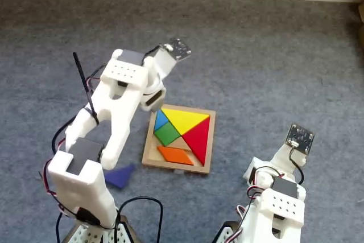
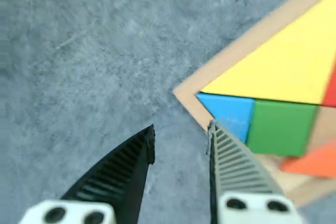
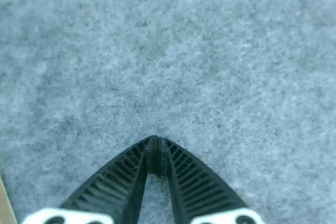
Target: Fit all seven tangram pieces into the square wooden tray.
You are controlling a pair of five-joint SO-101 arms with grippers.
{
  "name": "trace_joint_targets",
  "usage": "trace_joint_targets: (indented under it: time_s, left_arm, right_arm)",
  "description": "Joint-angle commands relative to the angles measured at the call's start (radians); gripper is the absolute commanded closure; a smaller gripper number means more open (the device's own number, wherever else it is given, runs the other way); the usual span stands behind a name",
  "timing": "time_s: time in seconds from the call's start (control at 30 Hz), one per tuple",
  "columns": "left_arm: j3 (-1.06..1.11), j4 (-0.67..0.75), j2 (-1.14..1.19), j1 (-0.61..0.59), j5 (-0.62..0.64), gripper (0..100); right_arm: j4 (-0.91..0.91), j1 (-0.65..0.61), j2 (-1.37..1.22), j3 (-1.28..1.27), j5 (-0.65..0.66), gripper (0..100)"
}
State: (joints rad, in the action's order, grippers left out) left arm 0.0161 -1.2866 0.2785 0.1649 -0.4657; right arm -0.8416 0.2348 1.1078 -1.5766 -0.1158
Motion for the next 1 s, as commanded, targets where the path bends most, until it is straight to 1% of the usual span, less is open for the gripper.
trace_joint_targets:
  time_s: [0.0,0.13,0.23,0.37,0.53,0.63,0.8,0.87,0.97]
  left_arm:
    - [-0.142,-0.201,-0.044,0.074,0.017,83]
    - [-0.145,-0.29,-0.044,0.12,0.017,83]
    - [-0.143,-0.33,-0.044,0.128,0.017,83]
    - [-0.101,-0.331,-0.044,0.128,0.012,83]
    - [0.036,-0.318,-0.077,0.147,0.014,83]
    - [0.173,-0.242,-0.18,0.165,0.015,83]
    - [0.437,-0.054,-0.372,0.197,0.017,83]
    - [0.504,0.012,-0.403,0.203,0.017,83]
    - [0.544,0.074,-0.389,0.202,0.017,83]
  right_arm:
    - [0.004,0.018,-0.001,-0.007,0.012,99.2]
    - [0.004,0.018,-0.001,-0.007,0.012,99.2]
    - [0.004,0.018,-0.001,-0.007,0.012,99.2]
    - [0.004,0.018,-0.001,-0.007,0.012,99.2]
    - [0.004,0.019,-0.001,-0.007,0.012,99.2]
    - [0.004,0.019,-0.001,-0.007,0.012,99.2]
    - [0.004,0.019,-0.001,-0.007,0.012,99.2]
    - [0.004,0.019,-0.001,-0.007,0.012,99.2]
    - [0.004,0.019,-0.001,-0.007,0.012,99.2]
